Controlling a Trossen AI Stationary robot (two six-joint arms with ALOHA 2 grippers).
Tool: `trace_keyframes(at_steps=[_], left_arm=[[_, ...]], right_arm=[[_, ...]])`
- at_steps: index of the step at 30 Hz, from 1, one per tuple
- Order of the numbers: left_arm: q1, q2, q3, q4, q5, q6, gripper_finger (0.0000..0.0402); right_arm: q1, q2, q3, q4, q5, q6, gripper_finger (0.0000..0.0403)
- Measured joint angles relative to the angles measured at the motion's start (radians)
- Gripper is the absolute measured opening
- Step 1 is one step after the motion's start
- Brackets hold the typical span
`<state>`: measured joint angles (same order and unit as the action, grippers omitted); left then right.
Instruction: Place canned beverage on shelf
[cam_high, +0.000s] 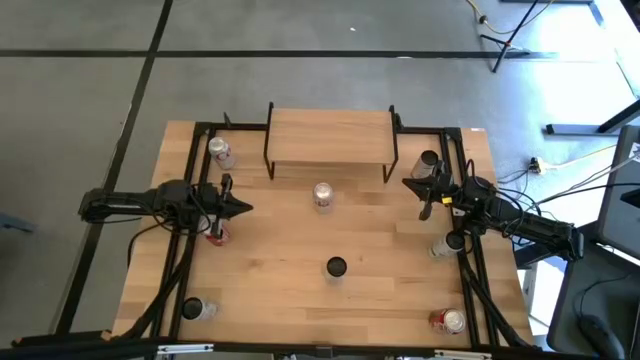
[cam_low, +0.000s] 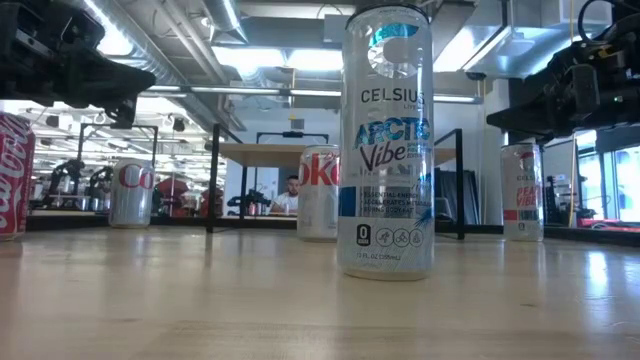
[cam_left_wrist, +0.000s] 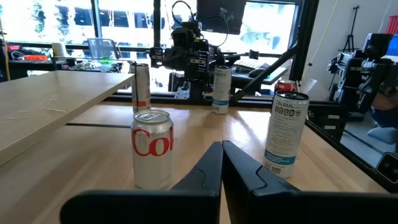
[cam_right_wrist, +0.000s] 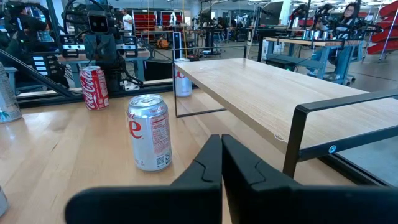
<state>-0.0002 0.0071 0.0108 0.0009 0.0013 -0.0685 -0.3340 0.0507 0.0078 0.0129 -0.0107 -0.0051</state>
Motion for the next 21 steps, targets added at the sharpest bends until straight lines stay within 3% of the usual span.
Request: trace_keyframes(at_steps=[8, 12, 16, 21], left_arm=[[0.000, 0.000, 0.000, 0.000, -0.001, 0.000, 0.0000], [0.000, 0.000, -0.001, 0.015, -0.075, 0.048, 0.0000], [0.000, 0.000, -0.002, 0.076, -0.111, 0.048, 0.0000], [0.000, 0.000, -0.002, 0.235, -0.151, 0.079, 0.0000]], right_arm=[[0.000, 0.000, -0.001, 0.017, 0.001, 0.000, 0.0000], [0.000, -0.001, -0.001, 0.032, -0.007, 0.049, 0.0000], [0.000, -0.001, -0.001, 0.061, -0.025, 0.197, 0.0000], [0.000, -0.001, -0.001, 0.159, -0.026, 0.228, 0.0000]])
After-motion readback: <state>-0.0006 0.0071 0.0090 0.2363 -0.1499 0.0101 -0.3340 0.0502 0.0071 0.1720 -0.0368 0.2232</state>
